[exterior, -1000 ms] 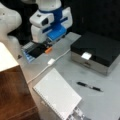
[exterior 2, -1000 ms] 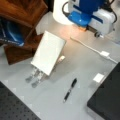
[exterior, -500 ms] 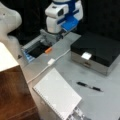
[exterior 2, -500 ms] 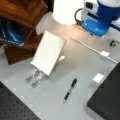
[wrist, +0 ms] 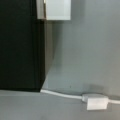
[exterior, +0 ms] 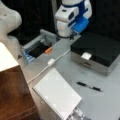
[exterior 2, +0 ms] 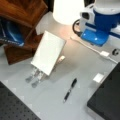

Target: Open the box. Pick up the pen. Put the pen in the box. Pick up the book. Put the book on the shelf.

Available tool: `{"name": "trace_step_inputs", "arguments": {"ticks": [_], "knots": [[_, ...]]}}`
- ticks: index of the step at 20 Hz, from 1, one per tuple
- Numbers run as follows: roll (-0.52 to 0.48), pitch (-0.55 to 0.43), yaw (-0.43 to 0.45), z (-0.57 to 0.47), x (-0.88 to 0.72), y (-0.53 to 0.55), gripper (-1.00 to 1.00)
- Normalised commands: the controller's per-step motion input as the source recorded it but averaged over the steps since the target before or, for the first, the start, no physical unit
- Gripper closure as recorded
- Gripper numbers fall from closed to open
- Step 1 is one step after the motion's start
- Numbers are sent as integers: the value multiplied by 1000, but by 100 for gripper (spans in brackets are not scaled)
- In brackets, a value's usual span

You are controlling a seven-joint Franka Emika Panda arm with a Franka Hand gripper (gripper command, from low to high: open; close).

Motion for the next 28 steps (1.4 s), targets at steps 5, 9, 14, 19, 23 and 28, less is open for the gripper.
{"name": "trace_step_inputs", "arguments": {"ticks": [5, 9, 14, 19, 23, 28], "knots": [[382, 221, 120, 1, 435, 1, -100], [392, 147, 57, -75, 389, -67, -100], [457, 70, 43, -147, 244, -123, -100], [474, 12, 48, -242, 94, -123, -100], [435, -22, -9, -302, -37, -88, -100], [387, -49, -54, -309, -116, -3, -100]]}}
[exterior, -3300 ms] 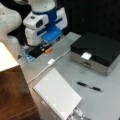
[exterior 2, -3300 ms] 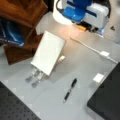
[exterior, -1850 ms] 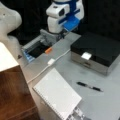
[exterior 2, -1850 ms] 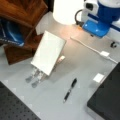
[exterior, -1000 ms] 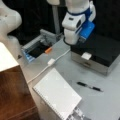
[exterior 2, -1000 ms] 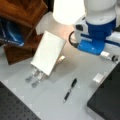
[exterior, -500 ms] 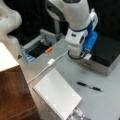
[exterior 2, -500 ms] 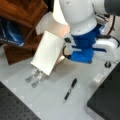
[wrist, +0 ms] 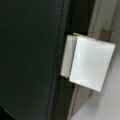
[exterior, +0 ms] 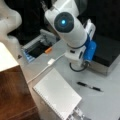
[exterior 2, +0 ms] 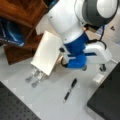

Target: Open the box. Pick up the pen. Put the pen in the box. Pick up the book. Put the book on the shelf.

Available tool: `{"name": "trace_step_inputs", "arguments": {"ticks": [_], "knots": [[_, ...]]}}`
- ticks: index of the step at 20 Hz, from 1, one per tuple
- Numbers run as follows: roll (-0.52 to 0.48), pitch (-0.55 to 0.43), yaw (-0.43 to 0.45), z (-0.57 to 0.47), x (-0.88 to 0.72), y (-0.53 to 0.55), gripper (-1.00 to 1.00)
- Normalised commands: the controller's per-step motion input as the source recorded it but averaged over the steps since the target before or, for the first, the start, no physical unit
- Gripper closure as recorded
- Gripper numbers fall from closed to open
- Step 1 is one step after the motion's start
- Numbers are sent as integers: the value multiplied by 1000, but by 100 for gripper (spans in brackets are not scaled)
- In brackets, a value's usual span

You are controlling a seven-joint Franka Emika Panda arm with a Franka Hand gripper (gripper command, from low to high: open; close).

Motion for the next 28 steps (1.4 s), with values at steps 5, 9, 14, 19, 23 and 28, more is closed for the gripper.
{"name": "trace_step_inputs", "arguments": {"ticks": [5, 9, 14, 19, 23, 28], "knots": [[361, -6, -91, -208, -185, 88, -100], [352, -26, -91, -169, -211, 54, -100], [342, -46, -65, -170, -220, -53, -100], [297, -48, -91, -180, -150, -125, -100], [257, -51, -97, -142, -67, -70, -100], [343, -61, -173, -151, 52, -22, -100]]}}
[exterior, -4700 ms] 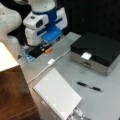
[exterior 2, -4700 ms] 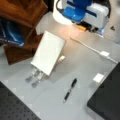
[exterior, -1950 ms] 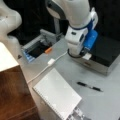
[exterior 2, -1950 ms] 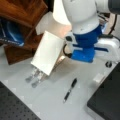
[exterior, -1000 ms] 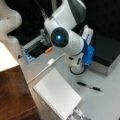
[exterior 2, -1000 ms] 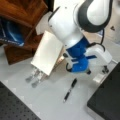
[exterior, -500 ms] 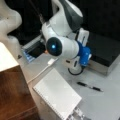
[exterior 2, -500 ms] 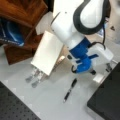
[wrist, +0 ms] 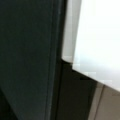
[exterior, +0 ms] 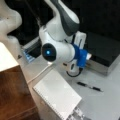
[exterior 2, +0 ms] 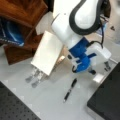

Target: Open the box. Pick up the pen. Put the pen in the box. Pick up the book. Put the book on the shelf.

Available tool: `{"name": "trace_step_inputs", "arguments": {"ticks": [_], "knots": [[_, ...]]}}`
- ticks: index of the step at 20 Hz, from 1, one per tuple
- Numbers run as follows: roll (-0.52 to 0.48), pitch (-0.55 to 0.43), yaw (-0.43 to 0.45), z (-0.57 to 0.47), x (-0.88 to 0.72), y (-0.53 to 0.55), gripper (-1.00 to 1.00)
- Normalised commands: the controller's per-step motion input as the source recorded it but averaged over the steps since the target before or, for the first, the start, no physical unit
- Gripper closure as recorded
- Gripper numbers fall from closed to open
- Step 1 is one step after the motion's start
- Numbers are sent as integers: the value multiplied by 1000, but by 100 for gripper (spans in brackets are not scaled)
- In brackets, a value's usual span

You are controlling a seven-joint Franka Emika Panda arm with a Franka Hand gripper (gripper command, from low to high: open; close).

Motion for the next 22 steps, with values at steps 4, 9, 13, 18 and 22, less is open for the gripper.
{"name": "trace_step_inputs", "arguments": {"ticks": [4, 9, 13, 18, 22], "knots": [[280, -31, -196, -164, 158, 4, -100], [179, -82, -111, -154, 219, 33, -100], [136, -102, -40, -85, 222, 44, -100], [110, -105, -23, -48, 170, 45, -100], [104, -90, -21, -52, 102, 39, -100]]}}
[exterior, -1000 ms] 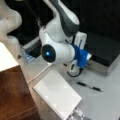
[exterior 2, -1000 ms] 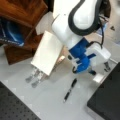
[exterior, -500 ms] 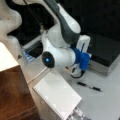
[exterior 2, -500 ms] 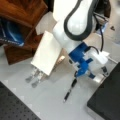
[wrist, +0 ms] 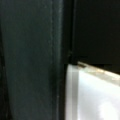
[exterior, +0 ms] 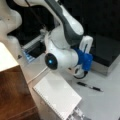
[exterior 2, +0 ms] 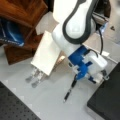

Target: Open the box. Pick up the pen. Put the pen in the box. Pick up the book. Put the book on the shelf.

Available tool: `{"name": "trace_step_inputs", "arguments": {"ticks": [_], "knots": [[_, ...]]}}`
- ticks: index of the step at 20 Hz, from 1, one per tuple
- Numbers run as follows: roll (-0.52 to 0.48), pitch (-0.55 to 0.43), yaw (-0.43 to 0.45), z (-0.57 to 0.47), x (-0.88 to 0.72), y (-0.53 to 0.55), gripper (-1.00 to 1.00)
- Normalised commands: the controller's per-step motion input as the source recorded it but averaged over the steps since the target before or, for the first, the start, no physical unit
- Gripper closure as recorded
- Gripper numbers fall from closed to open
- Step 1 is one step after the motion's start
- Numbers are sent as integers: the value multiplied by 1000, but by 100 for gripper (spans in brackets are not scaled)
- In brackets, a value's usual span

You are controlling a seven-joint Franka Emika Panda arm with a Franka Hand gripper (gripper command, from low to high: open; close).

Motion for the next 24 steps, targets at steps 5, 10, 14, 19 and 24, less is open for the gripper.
{"name": "trace_step_inputs", "arguments": {"ticks": [5, 10, 14, 19, 24], "knots": [[78, -83, -4, -49, 68, 30, -100], [76, -86, 49, -49, 17, -25, -100], [78, -89, 84, -50, -62, -84, -100], [45, -103, 91, -72, -133, -98, -100], [22, -110, 79, -75, -156, -68, -100]]}}
